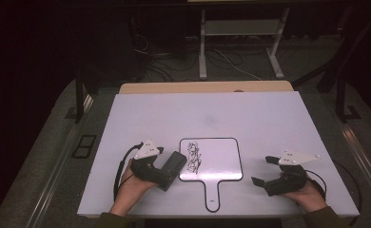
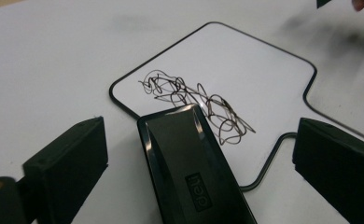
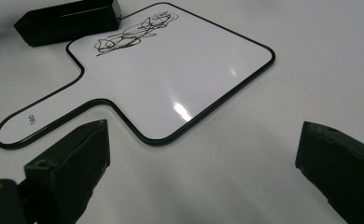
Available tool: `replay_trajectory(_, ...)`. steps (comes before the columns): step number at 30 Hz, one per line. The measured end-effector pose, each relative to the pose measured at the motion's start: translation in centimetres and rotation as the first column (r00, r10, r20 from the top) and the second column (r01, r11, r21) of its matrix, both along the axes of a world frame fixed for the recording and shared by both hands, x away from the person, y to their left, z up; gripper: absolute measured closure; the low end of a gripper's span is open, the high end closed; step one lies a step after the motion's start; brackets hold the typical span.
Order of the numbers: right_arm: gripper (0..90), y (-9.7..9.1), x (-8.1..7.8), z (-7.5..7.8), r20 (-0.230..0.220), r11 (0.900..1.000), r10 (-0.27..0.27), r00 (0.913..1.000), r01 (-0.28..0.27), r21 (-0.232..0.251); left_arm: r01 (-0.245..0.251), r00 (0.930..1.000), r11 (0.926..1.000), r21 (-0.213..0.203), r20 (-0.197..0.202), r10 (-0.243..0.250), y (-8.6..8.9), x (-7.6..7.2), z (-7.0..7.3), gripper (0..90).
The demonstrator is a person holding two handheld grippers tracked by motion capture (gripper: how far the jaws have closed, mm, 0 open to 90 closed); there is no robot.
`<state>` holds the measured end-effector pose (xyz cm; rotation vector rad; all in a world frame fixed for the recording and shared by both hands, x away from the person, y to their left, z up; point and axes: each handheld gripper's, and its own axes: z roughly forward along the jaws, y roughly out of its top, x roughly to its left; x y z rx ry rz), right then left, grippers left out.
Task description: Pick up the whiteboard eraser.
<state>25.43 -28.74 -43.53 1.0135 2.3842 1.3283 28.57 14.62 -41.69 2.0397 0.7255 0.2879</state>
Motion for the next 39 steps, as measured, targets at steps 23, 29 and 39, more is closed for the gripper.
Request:
replay_trajectory(23,1.9,-0.1,0.0,0.0,-0.001,1.0000,-0.001,1.0000,0.001,-0.005,-0.021,0.9975,0.9954,0.093,-0.065,0.027,-0.8,0.0,-1.8,16.0)
replay_trajectory(29,1.9,-0.1,0.1,-0.1,-0.003,1.0000,-0.003,1.0000,0.003,-0.008,-0.024,0.9955,0.9927,0.118,-0.089,0.034,-1.0,0.1,-2.2,16.2)
replay_trajectory(39,1.9,-0.1,0.0,-0.1,-0.001,0.9999,-0.002,1.0000,0.002,-0.011,-0.026,0.9935,0.9901,0.138,-0.106,0.041,-1.1,0.1,-2.4,21.2)
